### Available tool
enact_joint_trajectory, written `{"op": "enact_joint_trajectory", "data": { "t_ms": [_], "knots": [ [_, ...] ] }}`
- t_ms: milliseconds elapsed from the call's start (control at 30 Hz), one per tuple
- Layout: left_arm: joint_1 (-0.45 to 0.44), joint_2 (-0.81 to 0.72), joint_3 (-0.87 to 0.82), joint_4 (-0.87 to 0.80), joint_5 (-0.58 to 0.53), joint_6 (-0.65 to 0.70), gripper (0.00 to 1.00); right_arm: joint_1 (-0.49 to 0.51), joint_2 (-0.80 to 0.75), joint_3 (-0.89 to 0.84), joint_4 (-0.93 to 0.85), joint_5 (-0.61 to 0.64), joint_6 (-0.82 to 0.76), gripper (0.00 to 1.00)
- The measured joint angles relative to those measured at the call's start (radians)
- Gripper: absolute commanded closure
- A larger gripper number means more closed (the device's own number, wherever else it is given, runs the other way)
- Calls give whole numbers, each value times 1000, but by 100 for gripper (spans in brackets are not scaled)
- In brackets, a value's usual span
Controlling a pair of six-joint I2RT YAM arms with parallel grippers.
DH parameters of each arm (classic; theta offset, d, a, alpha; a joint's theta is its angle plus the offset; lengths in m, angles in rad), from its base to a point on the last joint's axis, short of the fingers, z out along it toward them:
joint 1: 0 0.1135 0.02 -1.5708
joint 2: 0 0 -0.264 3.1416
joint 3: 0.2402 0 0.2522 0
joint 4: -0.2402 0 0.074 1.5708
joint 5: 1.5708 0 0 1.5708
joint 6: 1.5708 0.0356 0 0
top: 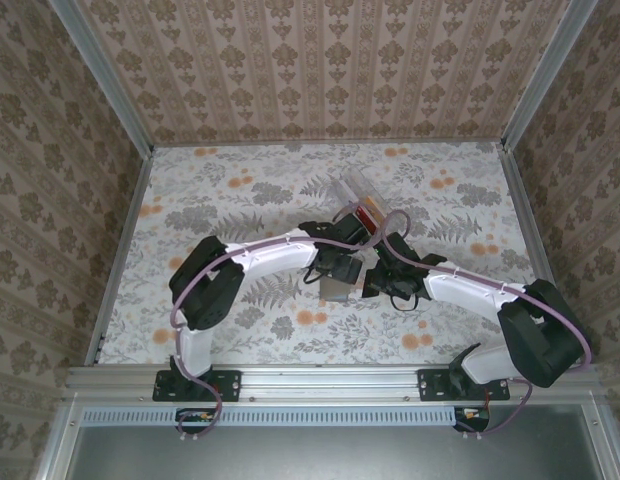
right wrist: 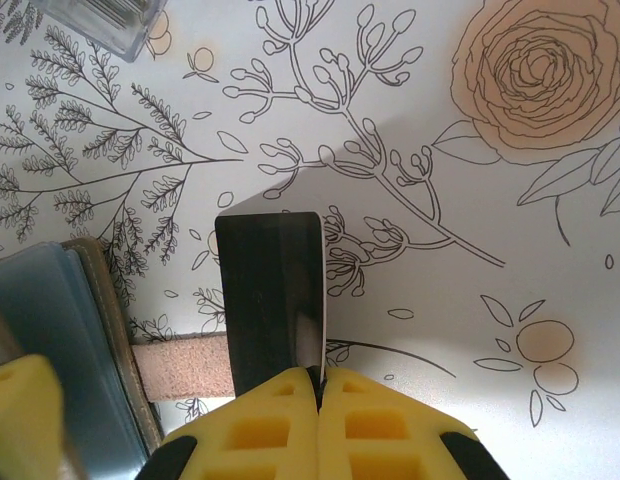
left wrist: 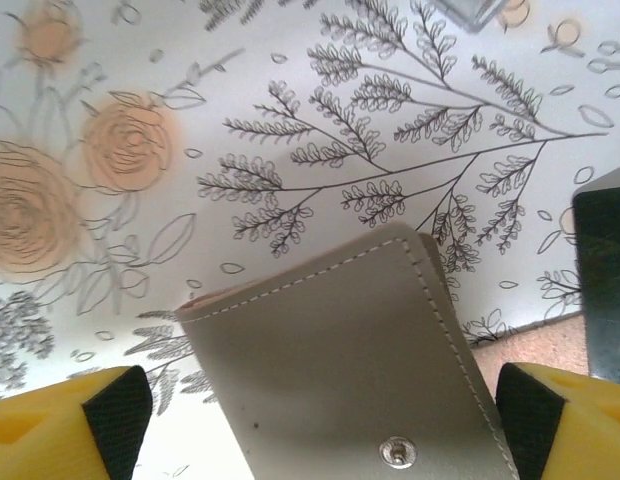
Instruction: Put the credit cards into the card holder
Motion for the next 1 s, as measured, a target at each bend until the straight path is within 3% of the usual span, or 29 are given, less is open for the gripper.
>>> {"op": "enact_joint_trajectory", "data": {
  "t_ms": [500, 700, 833, 1000],
  "knots": [
    [12, -106, -84, 2, -29, -26, 74, 0, 16, 16, -4, 8, 0, 100],
    [60, -184, -155, 11, -28, -29, 76, 0, 18, 22, -8, 8, -1, 100],
    [95, -205, -207, 19, -21, -33, 58, 0, 23, 31, -19, 8, -1, 100],
    [127, -225, -271, 43, 3, -48, 54, 0, 25, 37, -25, 7, -1, 100]
  ]
}}
